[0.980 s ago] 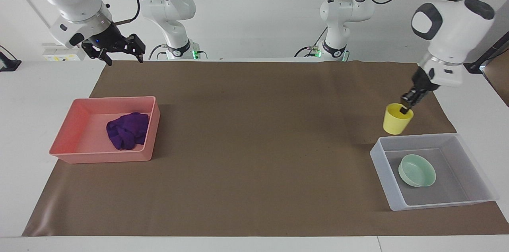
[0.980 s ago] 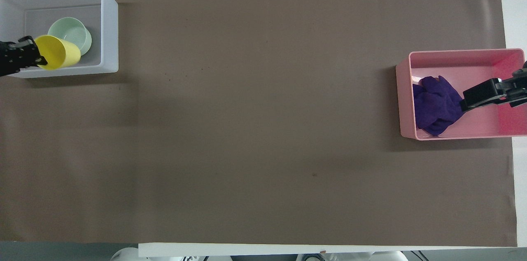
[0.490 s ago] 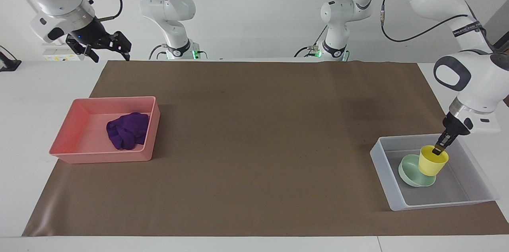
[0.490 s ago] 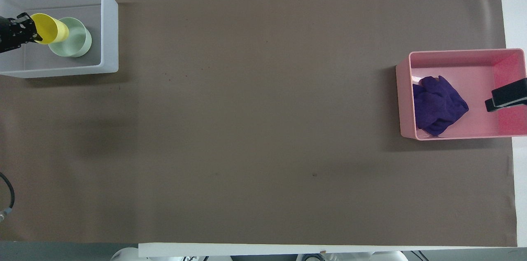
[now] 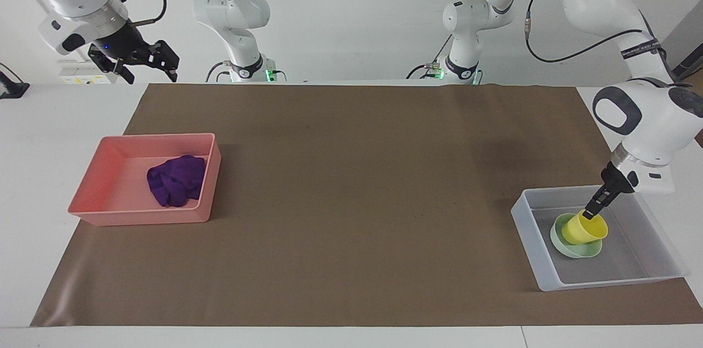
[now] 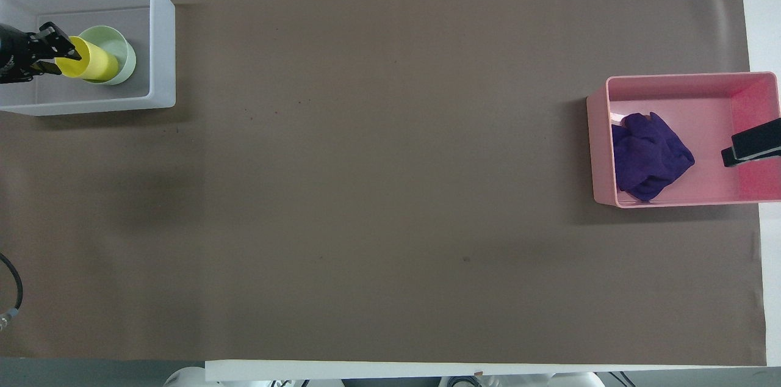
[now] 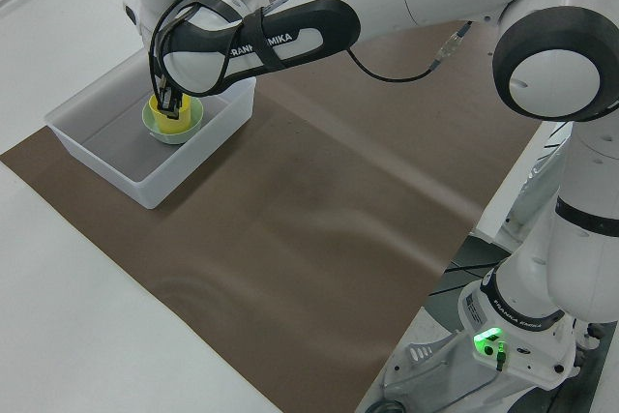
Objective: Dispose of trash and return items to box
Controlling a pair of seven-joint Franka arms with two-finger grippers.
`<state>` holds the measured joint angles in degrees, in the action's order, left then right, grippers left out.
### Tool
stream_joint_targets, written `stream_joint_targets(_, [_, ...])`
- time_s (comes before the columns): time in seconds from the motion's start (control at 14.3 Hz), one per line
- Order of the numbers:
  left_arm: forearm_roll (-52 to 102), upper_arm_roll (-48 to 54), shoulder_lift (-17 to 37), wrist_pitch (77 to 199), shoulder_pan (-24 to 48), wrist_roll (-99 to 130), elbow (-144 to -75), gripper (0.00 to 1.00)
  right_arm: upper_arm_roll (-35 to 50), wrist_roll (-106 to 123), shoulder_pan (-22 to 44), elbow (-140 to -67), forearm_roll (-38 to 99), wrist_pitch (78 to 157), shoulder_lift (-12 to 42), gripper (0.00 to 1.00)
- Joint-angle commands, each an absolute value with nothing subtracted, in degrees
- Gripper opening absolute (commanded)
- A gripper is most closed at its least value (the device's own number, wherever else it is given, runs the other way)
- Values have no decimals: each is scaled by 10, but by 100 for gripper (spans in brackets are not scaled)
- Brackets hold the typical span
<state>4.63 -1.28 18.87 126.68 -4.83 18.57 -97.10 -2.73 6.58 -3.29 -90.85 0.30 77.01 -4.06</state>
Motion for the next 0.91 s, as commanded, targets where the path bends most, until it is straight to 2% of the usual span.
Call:
stream_joint_targets(0.0, [39, -13, 109, 1164, -25, 171, -978, 100, -24, 73, -31, -928, -2, 778, -53, 100])
stream_joint_targets(0.21, [39, -11, 11, 1030, 13, 167, -1017, 100, -23, 75, -31, -939, -2, 784, -60, 100])
stream_joint_targets(0.35, [24, -11, -56, 985, 43, 116, -1043, 100, -23, 76, -33, -939, -3, 783, -60, 100])
stream_joint_targets(0.42, [19, -11, -73, 968, 49, 98, -1040, 100, -23, 76, -33, -939, -2, 783, -60, 100])
stream_joint_targets(0.7, [-6, -6, -62, 879, 53, -27, -939, 100, -23, 75, -36, -939, -3, 784, -60, 100])
stream_joint_targets(0.84, [-4, -6, -57, 889, 53, -40, -936, 100, -23, 75, -37, -939, -3, 784, -60, 100])
